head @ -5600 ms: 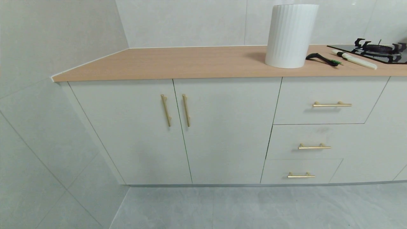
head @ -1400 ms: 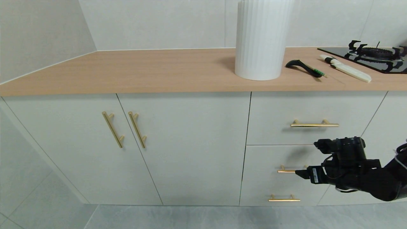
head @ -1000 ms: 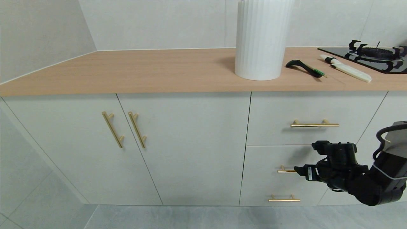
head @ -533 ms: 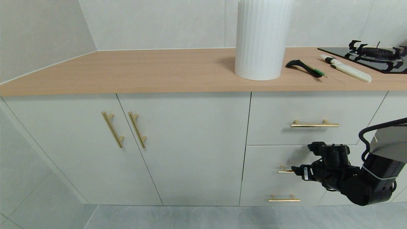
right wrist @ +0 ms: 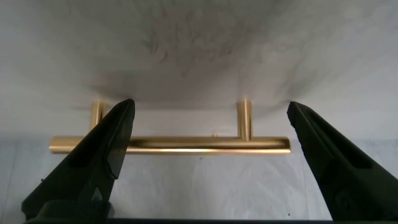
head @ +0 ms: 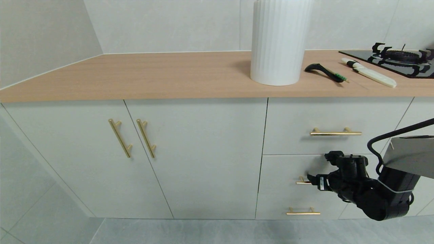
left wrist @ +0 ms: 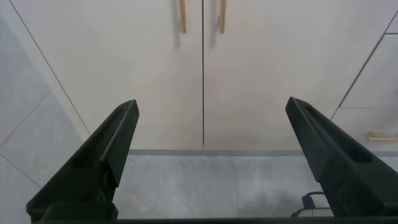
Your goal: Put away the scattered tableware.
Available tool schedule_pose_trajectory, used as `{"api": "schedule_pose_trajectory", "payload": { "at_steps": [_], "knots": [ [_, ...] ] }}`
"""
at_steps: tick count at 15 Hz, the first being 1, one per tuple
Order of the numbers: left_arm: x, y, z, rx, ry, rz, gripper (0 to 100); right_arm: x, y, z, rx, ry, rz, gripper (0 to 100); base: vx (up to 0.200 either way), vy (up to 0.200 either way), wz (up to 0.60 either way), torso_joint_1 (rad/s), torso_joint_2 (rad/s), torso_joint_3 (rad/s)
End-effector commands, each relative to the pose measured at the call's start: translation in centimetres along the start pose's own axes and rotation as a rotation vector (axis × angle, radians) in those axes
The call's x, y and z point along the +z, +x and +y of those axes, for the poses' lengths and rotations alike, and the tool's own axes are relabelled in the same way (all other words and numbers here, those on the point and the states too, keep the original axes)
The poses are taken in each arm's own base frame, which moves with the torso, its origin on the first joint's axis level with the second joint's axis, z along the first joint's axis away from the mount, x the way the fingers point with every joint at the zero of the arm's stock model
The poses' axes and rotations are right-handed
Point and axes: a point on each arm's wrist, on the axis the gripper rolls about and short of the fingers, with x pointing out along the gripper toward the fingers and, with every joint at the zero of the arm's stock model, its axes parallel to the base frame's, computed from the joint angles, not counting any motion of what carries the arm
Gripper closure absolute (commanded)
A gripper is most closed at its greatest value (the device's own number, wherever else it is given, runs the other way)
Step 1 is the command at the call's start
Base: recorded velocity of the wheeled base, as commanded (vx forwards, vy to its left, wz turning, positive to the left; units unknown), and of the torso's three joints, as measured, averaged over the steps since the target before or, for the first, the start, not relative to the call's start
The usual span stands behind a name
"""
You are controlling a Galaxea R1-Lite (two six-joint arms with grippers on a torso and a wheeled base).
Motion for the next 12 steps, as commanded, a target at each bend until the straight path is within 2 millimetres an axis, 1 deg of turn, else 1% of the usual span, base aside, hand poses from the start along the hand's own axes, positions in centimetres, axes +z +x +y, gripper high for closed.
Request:
{"api": "schedule_pose_trajectory", "payload": {
  "at_steps": [1,6,10,12],
  "knots": [
    [0.0,0.0,0.0,0.000,0.000,0.000,0,-0.3,0.4,0.1,0.000,-0.002,0.008,0,0.000,0.000,0.00,0.000,0.00,0.000],
    [0.0,0.0,0.0,0.000,0.000,0.000,0,-1.3,0.9,0.1,-0.002,-0.012,0.036,0,0.000,0.000,0.00,0.000,0.00,0.000],
    [0.0,0.0,0.0,0.000,0.000,0.001,0,-1.5,0.6,0.0,-0.002,-0.015,0.048,0,0.000,0.000,0.00,0.000,0.00,0.000],
    [0.0,0.0,0.0,0.000,0.000,0.001,0,-2.1,0.4,0.0,-0.004,-0.018,0.071,0,0.000,0.000,0.00,0.000,0.00,0.000]
  ]
}}
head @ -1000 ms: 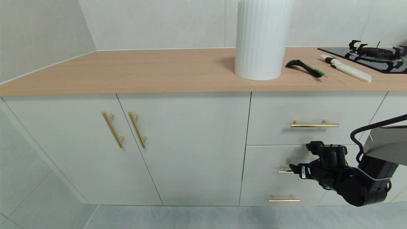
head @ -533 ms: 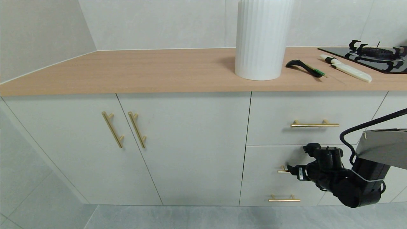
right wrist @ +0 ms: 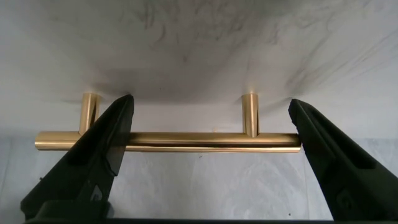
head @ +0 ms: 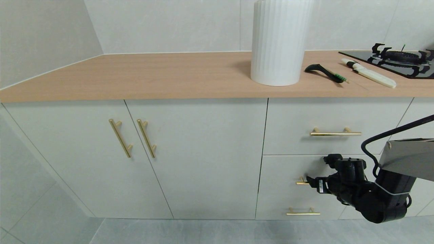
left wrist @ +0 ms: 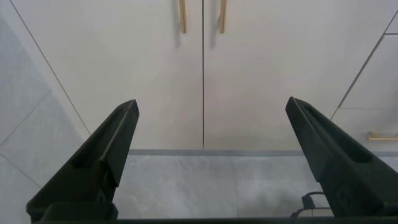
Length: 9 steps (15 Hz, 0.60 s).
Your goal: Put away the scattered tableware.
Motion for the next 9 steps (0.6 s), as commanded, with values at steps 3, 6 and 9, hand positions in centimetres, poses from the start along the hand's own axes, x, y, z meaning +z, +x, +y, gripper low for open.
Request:
{"api": "schedule_pose_trajectory", "payload": {
  "at_steps": [3,6,9],
  "knots": [
    [0.0,0.0,0.0,0.000,0.000,0.001,0,-0.8,-0.2,-0.1,-0.003,-0.008,0.039,0,0.000,0.000,0.00,0.000,0.00,0.000],
    [0.0,0.0,0.0,0.000,0.000,0.000,0,-0.6,-1.4,-0.3,-0.001,-0.006,0.039,0,0.000,0.000,0.00,0.000,0.00,0.000],
    [0.0,0.0,0.0,0.000,0.000,0.000,0,0.5,-4.6,0.0,0.022,-0.016,0.017,0,0.000,0.000,0.00,0.000,0.00,0.000]
  ]
}}
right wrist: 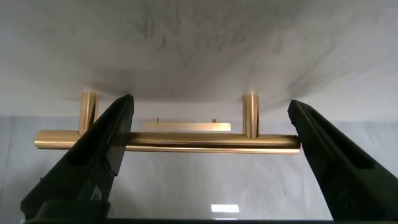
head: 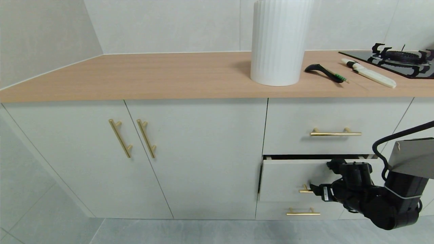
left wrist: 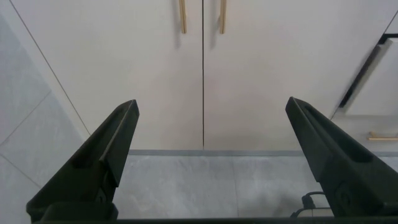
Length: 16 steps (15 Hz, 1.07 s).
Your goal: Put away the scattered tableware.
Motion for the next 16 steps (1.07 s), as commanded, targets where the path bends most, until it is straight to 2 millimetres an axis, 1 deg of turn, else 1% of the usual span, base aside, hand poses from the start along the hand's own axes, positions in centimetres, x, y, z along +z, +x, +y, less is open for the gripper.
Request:
{"api": "schedule_pose_trajectory", "payload": {
  "at_steps": [1,3,4,6,7,8,9,10,12,13,14,15,16],
  "knots": [
    [0.0,0.0,0.0,0.000,0.000,0.001,0,2.4,-5.3,0.7,0.042,-0.029,-0.083,0,0.000,0.000,0.00,0.000,0.00,0.000],
    [0.0,0.0,0.0,0.000,0.000,0.000,0,4.6,-9.9,1.2,0.079,-0.050,-0.104,0,0.000,0.000,0.00,0.000,0.00,0.000],
    [0.0,0.0,0.0,0.000,0.000,0.000,0,5.6,-12.7,1.3,0.103,-0.061,-0.105,0,0.000,0.000,0.00,0.000,0.00,0.000],
    [0.0,0.0,0.0,0.000,0.000,0.000,0,7.3,-15.9,1.1,0.118,-0.062,-0.132,0,0.000,0.000,0.00,0.000,0.00,0.000],
    [0.0,0.0,0.0,0.000,0.000,0.000,0,7.3,-15.9,1.1,0.118,-0.062,-0.132,0,0.000,0.000,0.00,0.000,0.00,0.000],
    [0.0,0.0,0.0,0.000,0.000,0.000,0,8.8,-17.6,0.9,0.122,-0.056,-0.164,0,0.000,0.000,0.00,0.000,0.00,0.000],
    [0.0,0.0,0.0,0.000,0.000,0.001,0,9.7,-17.4,0.7,0.112,-0.045,-0.180,0,0.000,0.000,0.00,0.000,0.00,0.000],
    [0.0,0.0,0.0,0.000,0.000,0.001,0,10.5,-16.8,0.3,0.110,-0.033,-0.187,0,0.000,0.000,0.00,0.000,0.00,0.000],
    [0.0,0.0,0.0,0.000,0.000,0.000,0,12.0,-15.2,0.5,0.117,-0.031,-0.180,0,0.000,0.000,0.00,0.000,0.00,0.000],
    [0.0,0.0,0.0,0.000,0.000,0.000,0,12.4,-14.5,0.7,0.116,-0.032,-0.168,0,0.000,0.000,0.00,0.000,0.00,0.000],
    [0.0,0.0,0.0,0.000,0.000,0.001,0,12.4,-13.8,0.9,0.115,-0.035,-0.150,0,0.000,0.000,0.00,0.000,0.00,0.000],
    [0.0,0.0,0.0,0.000,0.000,0.000,0,12.1,-12.5,1.1,0.110,-0.040,-0.114,0,0.000,0.000,0.00,0.000,0.00,0.000],
    [0.0,0.0,0.0,0.000,0.000,0.001,0,11.8,-12.0,1.2,0.112,-0.042,-0.098,0,0.000,0.000,0.00,0.000,0.00,0.000]
  ]
}}
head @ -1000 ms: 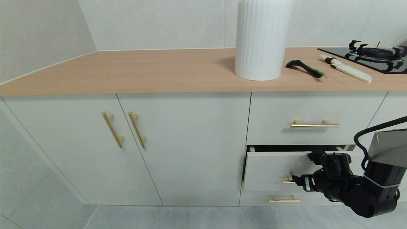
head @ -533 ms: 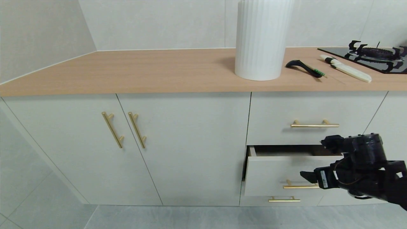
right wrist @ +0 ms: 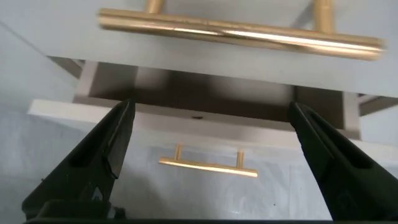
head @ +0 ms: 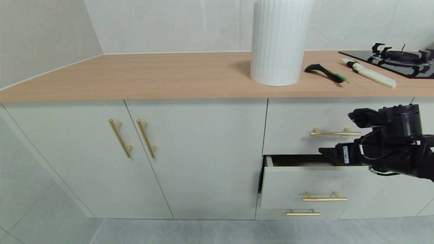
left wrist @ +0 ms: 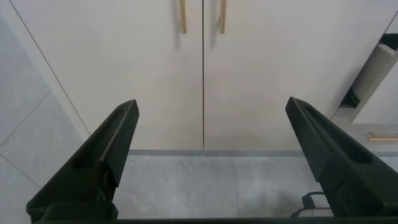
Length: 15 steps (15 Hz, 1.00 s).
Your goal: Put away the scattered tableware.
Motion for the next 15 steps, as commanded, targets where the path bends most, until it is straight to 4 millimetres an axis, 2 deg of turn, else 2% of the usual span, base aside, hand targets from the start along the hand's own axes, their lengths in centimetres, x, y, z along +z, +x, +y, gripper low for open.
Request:
{"api": "schedule_pose_trajectory", "payload": {
  "at_steps": [1,4,7,11,15],
  "knots": [
    [0.0,0.0,0.0,0.000,0.000,0.000,0,-1.2,2.9,0.2,-0.003,-0.009,0.069,0,0.000,0.000,0.00,0.000,0.00,0.000],
    [0.0,0.0,0.0,0.000,0.000,0.001,0,-2.3,5.2,0.3,-0.011,-0.012,0.119,0,0.000,0.000,0.00,0.000,0.00,0.000],
    [0.0,0.0,0.0,0.000,0.000,0.000,0,-3.2,6.6,0.5,-0.010,-0.011,0.121,0,0.000,0.000,0.00,0.000,0.00,0.000],
    [0.0,0.0,0.0,0.000,0.000,0.001,0,-4.0,7.4,0.6,-0.010,-0.015,0.151,0,0.000,0.000,0.00,0.000,0.00,0.000],
    [0.0,0.0,0.0,0.000,0.000,0.001,0,-3.9,7.0,0.5,-0.011,-0.012,0.147,0,0.000,0.000,0.00,0.000,0.00,0.000]
  ]
}}
